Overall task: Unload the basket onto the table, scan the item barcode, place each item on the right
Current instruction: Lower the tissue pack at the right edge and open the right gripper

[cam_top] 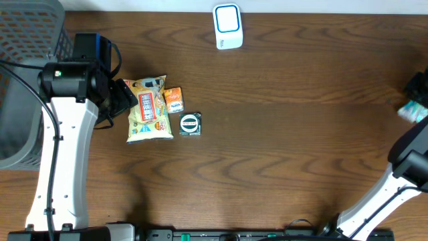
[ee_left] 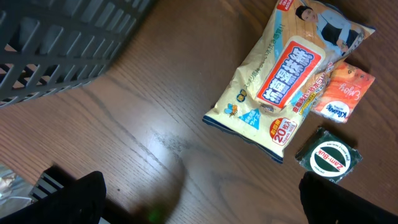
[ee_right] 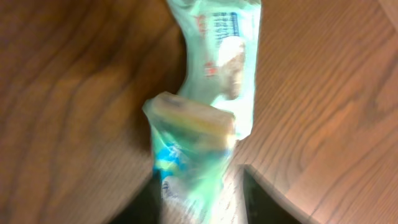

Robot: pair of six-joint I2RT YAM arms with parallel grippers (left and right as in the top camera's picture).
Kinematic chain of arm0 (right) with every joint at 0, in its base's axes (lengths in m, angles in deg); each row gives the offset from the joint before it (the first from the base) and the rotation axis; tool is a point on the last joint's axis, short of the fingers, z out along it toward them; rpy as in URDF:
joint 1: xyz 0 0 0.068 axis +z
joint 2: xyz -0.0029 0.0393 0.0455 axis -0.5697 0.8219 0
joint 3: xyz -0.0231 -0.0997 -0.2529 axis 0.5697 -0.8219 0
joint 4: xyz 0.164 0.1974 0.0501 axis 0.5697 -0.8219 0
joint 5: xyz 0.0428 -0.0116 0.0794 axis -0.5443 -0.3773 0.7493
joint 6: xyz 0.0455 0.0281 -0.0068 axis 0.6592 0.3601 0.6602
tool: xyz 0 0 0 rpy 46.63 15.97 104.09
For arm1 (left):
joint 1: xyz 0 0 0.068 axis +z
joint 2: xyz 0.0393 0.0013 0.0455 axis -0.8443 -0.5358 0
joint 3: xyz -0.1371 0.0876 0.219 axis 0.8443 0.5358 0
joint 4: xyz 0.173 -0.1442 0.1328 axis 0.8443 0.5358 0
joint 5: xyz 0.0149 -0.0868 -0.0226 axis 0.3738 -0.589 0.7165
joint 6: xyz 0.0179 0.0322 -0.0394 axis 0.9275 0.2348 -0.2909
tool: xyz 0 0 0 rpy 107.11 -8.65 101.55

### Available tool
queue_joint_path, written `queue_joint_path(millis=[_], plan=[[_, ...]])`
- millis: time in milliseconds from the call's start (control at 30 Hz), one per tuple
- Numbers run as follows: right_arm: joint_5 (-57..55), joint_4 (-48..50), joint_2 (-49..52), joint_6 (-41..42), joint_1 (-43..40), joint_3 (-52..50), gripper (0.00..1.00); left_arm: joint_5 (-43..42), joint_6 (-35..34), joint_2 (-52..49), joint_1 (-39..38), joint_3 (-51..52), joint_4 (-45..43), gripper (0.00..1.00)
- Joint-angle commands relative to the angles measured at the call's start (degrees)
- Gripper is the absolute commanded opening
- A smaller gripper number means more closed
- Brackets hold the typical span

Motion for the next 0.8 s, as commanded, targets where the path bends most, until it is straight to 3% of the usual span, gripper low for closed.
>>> queue_joint_path(millis=[0, 67, 200, 400, 533, 633, 733, 767], plan=[[3.8, 0.7, 0.1, -1.0, -0.8, 0.0, 0.56, 0.5, -0.3, 0.0, 0.2, 0.0, 0.3, 0.98], [6.6, 0.6, 0.1, -2.1, -0.9, 0.4, 0.63, 0.5, -0.3, 0.0, 0.2, 0.0, 0.3, 0.98], [11.8, 0.5, -0.1, -2.2, 0.1, 1.6, 0.66, 0.5, -0.3, 0.0, 0.2, 0.0, 0.3, 0.98], [23.1, -0.1, -0.2, -3.3, 5.0, 4.2, 0.66, 0.5, -0.3, 0.0, 0.2, 0.0, 0.3, 0.98], [30.0, -2.0, -0.2, -3.3, 8.9, 4.3, 0.59, 0.5, -0.3, 0.0, 0.2, 0.0, 0.3, 0.98], [28.8, -7.0, -0.2, -5.3, 11.8, 4.3, 0.41, 0.5, -0.3, 0.0, 0.2, 0.0, 0.3, 0.98], [21.0, -13.8, -0.2, -6.5, 13.6, 4.2, 0.07, 0.5, -0.3, 0.0, 0.2, 0.0, 0.3, 0.98], [18.8, -15.9, -0.2, -6.4, 13.8, 4.1, 0.02, 0.5, -0.3, 0.0, 0.2, 0.0, 0.3, 0.98]])
